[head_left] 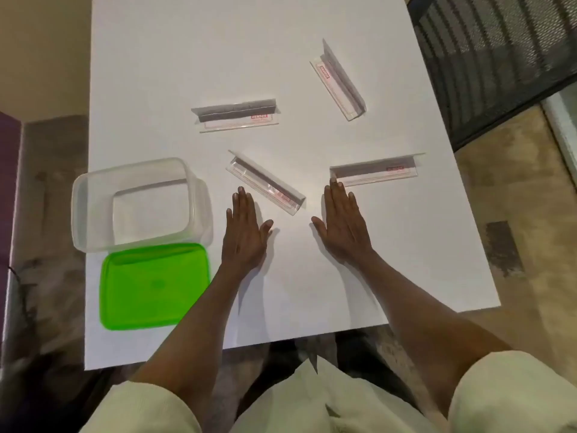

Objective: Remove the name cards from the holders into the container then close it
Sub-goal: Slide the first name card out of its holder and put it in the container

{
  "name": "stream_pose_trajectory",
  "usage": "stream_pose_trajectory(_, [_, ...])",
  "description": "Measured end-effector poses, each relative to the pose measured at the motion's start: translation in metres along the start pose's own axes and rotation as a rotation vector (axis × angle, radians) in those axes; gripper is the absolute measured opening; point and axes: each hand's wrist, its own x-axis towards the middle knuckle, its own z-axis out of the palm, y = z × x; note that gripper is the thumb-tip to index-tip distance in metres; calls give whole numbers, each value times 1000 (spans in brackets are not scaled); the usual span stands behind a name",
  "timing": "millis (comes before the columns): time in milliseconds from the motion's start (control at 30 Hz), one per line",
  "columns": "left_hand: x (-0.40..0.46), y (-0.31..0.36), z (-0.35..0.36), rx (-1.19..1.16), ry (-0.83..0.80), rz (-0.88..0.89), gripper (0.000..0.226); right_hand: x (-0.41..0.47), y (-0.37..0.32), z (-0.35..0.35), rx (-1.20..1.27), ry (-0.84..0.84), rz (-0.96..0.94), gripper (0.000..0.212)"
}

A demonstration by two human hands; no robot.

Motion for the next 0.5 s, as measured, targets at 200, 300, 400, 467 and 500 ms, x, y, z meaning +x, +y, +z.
stream_pose_trajectory(200, [-9, -4, 26, 125, -53, 6, 75, -11, -3, 22, -33, -89, 10, 74])
stream_pose_trajectory(300, [-7, -6, 29, 182, -41, 13, 75, -10, -1, 28, -40, -70, 20, 75])
stream_pose_trajectory(400, [-7, -6, 32, 188, -18, 17, 76, -9, -1, 33, -30, -73, 27, 77])
stream_pose_trajectory(467, [-7, -7, 33, 194, -7, 14, 77, -8, 0, 35, -34, -65, 23, 78])
stream_pose_trajectory(500, [-7, -7, 33, 199, -6, 13, 77, -9, 0, 35, -39, -59, 22, 78])
